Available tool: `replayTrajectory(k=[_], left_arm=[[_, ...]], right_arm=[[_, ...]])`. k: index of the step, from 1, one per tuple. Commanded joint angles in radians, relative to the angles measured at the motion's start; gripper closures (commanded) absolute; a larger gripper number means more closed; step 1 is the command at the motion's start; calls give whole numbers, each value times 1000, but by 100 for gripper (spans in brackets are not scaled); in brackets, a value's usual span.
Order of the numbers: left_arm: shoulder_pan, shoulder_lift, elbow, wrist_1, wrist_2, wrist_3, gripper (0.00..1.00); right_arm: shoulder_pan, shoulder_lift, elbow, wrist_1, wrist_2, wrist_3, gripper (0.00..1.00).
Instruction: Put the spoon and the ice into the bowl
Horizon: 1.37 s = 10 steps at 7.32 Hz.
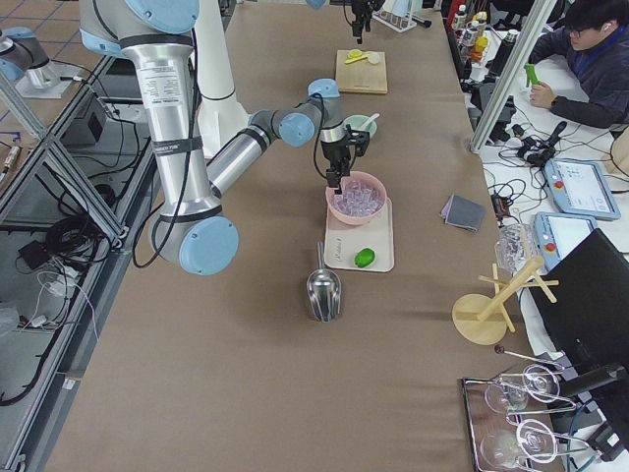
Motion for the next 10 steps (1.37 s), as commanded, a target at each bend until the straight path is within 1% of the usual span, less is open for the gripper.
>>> replayTrajectory(k=[1,2,3,4,5,6,8,10], left_arm=[[-5,44,1,-53,-4,4,2],[-5,47,4,-61,-4,4,2],[-5,47,7,-61,-3,4,2],[-3,46,9,-62,-1,4,2],[-3,44,9,-62,-1,4,2],[-3,44,4,-65,-1,3,2],[-8,40,7,-87,7,3,2],[-8,32,4,-89,7,3,2]], right_arm=[[-52,45,-53,0,-51,120,10],[-63,62,-64,0,-65,207,12],[-65,80,-84,0,-70,306,17],[-63,90,-88,0,-68,356,22],[-63,96,-96,-1,-70,385,17],[-63,99,-111,-1,-70,404,6],[-68,111,-145,0,-67,489,6],[-71,139,-179,-1,-62,566,10]])
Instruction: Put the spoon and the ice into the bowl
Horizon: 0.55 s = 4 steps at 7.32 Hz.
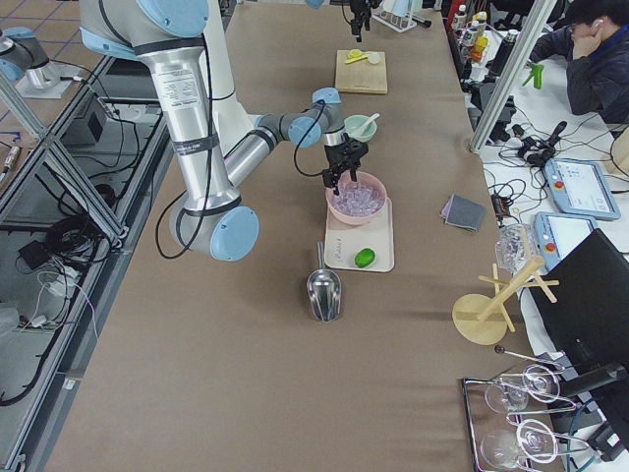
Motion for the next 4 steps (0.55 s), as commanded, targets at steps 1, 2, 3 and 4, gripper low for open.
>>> replayTrajectory(k=[1,2,3,4], left_arm=[[-1,-7,-4,-2,1,2,2],[-1,-10,-5,-2,1,2,2],[-1,-20,-4,0,1,2,2],[-1,-28,-4,0,2,2,2]], right_arm=[[-3,28,-27,-1,6,87,13],[-20,29,-29,-1,8,116,14],[-35,29,-29,-1,14,135,15],[-46,28,-28,-1,18,136,15]])
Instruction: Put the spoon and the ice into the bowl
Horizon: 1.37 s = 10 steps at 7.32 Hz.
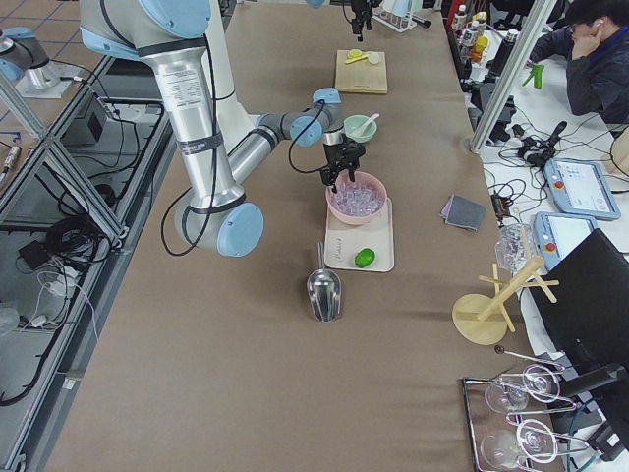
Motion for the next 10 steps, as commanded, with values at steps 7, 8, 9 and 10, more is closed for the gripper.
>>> replayTrajectory(k=[7,8,9,10], left_arm=[[3,-32,9,2,3,-1,2],[5,-32,11,2,3,-1,2],[3,-32,12,2,4,-1,2],[3,-32,14,4,4,-1,2]], right_arm=[[-27,-6,-9,0,25,3,89],[-25,-5,-7,0,25,1,100],[-24,-5,-4,0,28,-13,100],[-8,-3,5,0,50,-42,100]])
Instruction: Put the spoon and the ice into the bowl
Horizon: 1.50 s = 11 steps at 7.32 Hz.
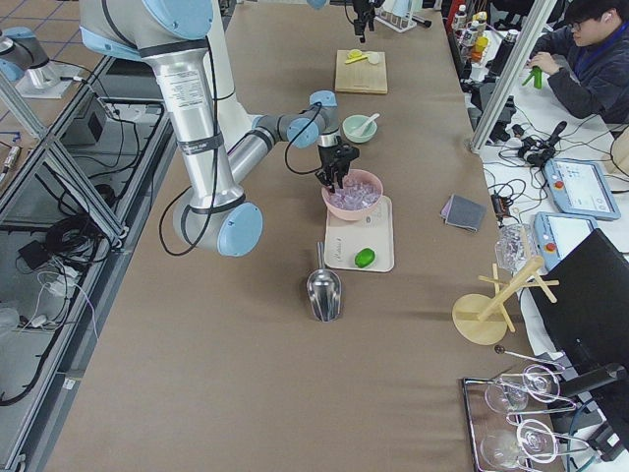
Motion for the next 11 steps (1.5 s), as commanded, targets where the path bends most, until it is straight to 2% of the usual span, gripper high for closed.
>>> replayTrajectory(k=[1,4,6,8,9,11], left_arm=[[0,0,11,1,-1,0,2],[4,0,43,0,-6,-9,2],[4,2,54,0,-10,-14,2],[1,12,53,12,-15,-14,2],[-3,29,53,13,-44,-14,2],[-51,102,48,7,-116,-2,2]], right_arm=[[38,2,34,-11,56,-55,100],[82,5,97,-15,58,-189,100],[67,171,82,-191,50,-178,100],[-8,256,73,-199,6,-193,100],[-57,329,20,-201,-39,-203,100],[-84,534,-211,-202,-57,-201,100]])
